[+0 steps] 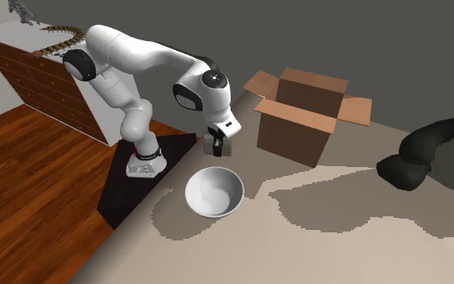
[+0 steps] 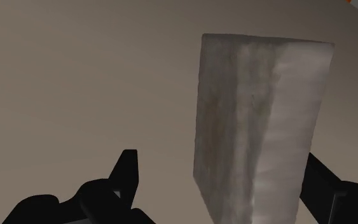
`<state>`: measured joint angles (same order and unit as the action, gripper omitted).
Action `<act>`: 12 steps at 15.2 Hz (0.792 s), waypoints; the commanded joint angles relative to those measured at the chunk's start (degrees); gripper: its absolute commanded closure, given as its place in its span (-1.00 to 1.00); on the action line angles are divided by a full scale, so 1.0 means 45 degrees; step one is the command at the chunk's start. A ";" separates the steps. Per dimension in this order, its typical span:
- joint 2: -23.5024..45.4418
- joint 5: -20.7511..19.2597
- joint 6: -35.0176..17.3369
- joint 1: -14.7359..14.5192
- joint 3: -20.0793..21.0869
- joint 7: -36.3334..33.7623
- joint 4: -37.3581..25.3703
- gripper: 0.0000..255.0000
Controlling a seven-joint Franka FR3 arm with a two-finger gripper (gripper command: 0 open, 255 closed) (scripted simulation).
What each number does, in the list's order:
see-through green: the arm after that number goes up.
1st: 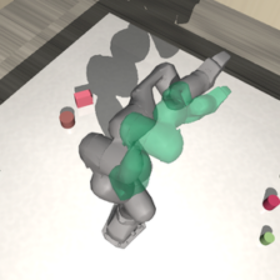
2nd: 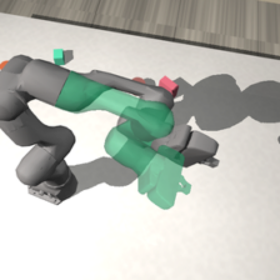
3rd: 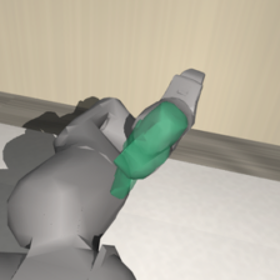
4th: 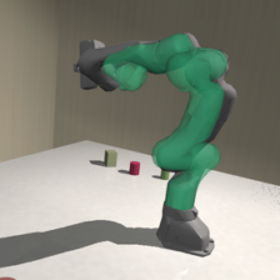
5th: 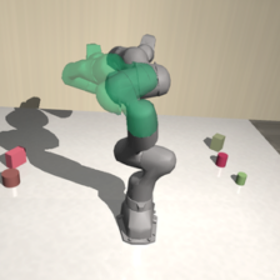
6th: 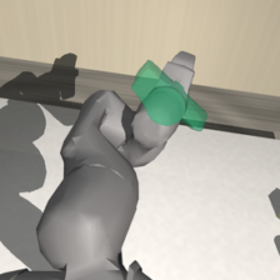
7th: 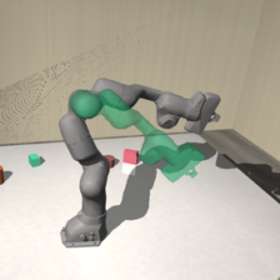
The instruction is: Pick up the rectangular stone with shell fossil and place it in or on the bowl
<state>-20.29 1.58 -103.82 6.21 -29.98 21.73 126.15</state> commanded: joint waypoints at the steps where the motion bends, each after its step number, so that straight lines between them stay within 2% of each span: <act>1: -0.0011 -0.0005 -0.0011 0.0004 0.0001 -0.0002 0.0019 -1.00; 4: -0.0011 -0.0005 -0.0011 0.0004 0.0001 -0.0001 0.0019 -1.00; 5: -0.0010 -0.0005 -0.0011 0.0004 0.0002 -0.0002 0.0019 1.00; 12: -0.0029 -0.0013 -0.0011 0.0009 0.0004 -0.0004 0.0036 1.00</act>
<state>-20.46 1.64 -103.86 6.19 -29.89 21.72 126.25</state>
